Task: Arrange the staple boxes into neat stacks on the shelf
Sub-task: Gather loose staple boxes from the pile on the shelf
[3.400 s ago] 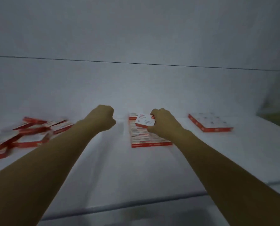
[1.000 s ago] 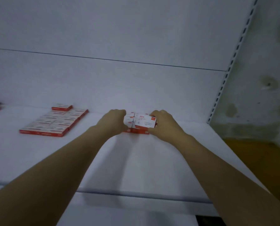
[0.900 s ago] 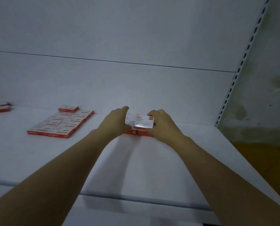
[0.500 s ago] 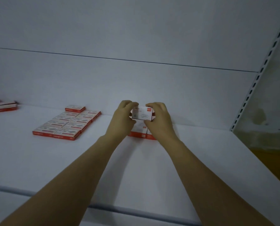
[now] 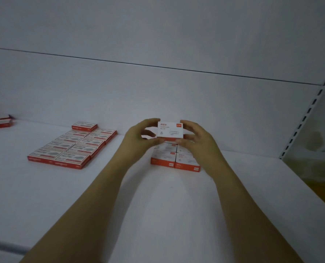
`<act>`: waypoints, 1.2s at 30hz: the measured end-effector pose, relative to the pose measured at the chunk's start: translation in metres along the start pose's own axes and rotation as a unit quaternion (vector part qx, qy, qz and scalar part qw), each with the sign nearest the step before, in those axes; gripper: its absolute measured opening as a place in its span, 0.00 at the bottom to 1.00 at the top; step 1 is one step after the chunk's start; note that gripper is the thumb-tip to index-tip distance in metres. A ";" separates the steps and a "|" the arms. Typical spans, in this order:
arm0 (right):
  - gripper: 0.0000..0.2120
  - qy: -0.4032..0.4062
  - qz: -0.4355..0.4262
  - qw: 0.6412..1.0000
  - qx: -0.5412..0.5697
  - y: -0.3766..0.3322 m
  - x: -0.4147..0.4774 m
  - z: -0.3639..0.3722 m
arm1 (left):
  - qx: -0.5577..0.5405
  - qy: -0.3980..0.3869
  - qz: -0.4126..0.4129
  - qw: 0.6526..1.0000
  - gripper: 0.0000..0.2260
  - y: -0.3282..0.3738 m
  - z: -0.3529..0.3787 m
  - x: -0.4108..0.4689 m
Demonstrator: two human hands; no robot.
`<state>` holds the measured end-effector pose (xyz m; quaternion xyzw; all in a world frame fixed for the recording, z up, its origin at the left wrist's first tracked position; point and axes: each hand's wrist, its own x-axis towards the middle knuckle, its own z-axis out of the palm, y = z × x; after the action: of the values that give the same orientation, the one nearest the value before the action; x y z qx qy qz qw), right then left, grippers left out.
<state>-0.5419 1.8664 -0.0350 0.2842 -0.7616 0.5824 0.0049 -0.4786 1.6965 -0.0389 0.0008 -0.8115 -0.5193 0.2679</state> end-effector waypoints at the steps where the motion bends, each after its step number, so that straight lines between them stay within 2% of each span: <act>1: 0.20 -0.012 0.020 1.000 0.022 0.000 0.001 -0.003 | -0.030 -0.011 -0.020 0.999 0.19 0.003 -0.002 0.000; 4: 0.18 -0.024 0.092 0.991 0.095 0.000 0.004 -0.007 | -0.102 -0.034 -0.081 0.991 0.12 0.007 -0.004 -0.001; 9: 0.24 -0.029 0.206 0.972 0.109 -0.008 0.004 0.003 | -0.089 -0.035 -0.173 0.980 0.18 0.009 -0.001 0.000; 14: 0.26 -0.037 0.229 0.969 0.081 -0.012 0.001 0.006 | -0.064 -0.039 -0.228 0.971 0.22 0.011 0.001 0.002; 18: 0.26 -0.029 0.236 0.967 0.091 -0.009 0.001 0.005 | -0.069 -0.056 -0.232 0.969 0.21 0.009 0.001 0.003; 21: 0.21 -0.015 0.206 0.968 0.143 -0.009 0.002 0.001 | -0.128 -0.076 -0.196 0.969 0.16 0.006 -0.002 0.003; 24: 0.16 -0.026 0.126 0.975 0.178 -0.008 -0.002 -0.007 | -0.158 -0.091 -0.155 0.971 0.13 0.002 -0.003 0.002; 28: 0.21 -0.024 0.037 0.996 0.073 -0.020 -0.009 -0.005 | -0.141 -0.091 -0.118 0.979 0.17 0.000 0.000 0.000; 36: 0.25 -0.039 -0.073 0.996 -0.019 -0.028 -0.016 0.023 | -0.164 -0.095 -0.101 0.977 0.21 -0.005 0.004 0.000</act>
<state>-0.5091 1.8483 -0.0228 0.3618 -0.7491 0.5545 0.0227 -0.4813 1.6976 -0.0445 -0.0102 -0.7328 -0.6673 0.1325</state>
